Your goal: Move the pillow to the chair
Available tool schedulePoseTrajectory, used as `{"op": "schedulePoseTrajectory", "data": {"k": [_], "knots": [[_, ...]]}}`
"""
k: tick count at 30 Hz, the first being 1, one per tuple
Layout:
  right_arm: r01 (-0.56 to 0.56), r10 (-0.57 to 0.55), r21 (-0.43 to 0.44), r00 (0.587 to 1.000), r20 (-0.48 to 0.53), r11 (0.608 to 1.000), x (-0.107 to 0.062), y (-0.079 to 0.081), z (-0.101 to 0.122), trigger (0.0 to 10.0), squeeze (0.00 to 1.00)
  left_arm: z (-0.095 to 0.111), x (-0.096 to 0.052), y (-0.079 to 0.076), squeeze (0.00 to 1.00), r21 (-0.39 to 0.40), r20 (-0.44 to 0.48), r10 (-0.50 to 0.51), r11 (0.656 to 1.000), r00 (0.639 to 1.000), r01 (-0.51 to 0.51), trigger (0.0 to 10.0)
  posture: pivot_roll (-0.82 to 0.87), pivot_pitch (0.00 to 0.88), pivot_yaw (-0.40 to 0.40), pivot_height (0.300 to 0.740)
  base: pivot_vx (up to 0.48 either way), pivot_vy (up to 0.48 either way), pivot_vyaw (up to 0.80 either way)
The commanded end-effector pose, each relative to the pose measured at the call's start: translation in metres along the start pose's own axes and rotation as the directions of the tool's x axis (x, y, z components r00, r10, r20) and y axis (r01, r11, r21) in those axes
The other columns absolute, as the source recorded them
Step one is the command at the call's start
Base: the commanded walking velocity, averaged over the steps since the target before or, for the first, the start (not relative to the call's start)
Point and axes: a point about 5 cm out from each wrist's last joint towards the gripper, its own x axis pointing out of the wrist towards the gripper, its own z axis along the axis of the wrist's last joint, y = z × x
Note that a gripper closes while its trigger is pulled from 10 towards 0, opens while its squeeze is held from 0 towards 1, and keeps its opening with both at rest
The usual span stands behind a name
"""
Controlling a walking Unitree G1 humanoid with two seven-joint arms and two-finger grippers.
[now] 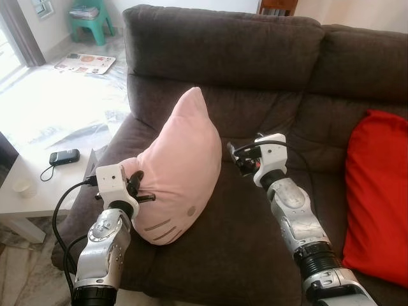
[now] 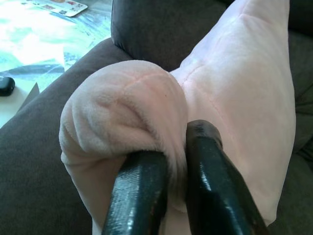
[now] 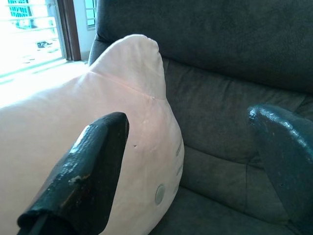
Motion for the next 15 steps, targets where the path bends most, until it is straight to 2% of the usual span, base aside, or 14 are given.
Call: {"op": "schedulePoseTrajectory", "data": {"k": [1,8,15], "knots": [[0.009,-0.009,0.009,1.0,0.008,1.0,-0.001,-0.002,0.002,10.0,0.0,0.013,0.0,0.002,1.0,0.004,0.073,0.019,1.0,0.997,-0.019,10.0,0.09,0.086,-0.049,0.74,0.0,0.0,0.0],[0.017,-0.017,0.011,1.0,0.012,1.0,-0.001,-0.003,0.003,10.0,0.0,0.018,-0.001,0.004,1.0,-0.055,0.108,0.049,0.998,0.993,-0.043,10.0,0.08,0.078,-0.049,0.74,0.0,0.0,0.0],[0.018,-0.018,0.017,1.0,0.014,1.0,-0.003,-0.002,0.003,10.0,0.0,0.024,-0.002,0.003,1.0,-0.057,0.139,0.045,0.998,0.989,-0.037,10.0,0.08,0.069,-0.045,0.74,0.0,0.0,0.0]]}}
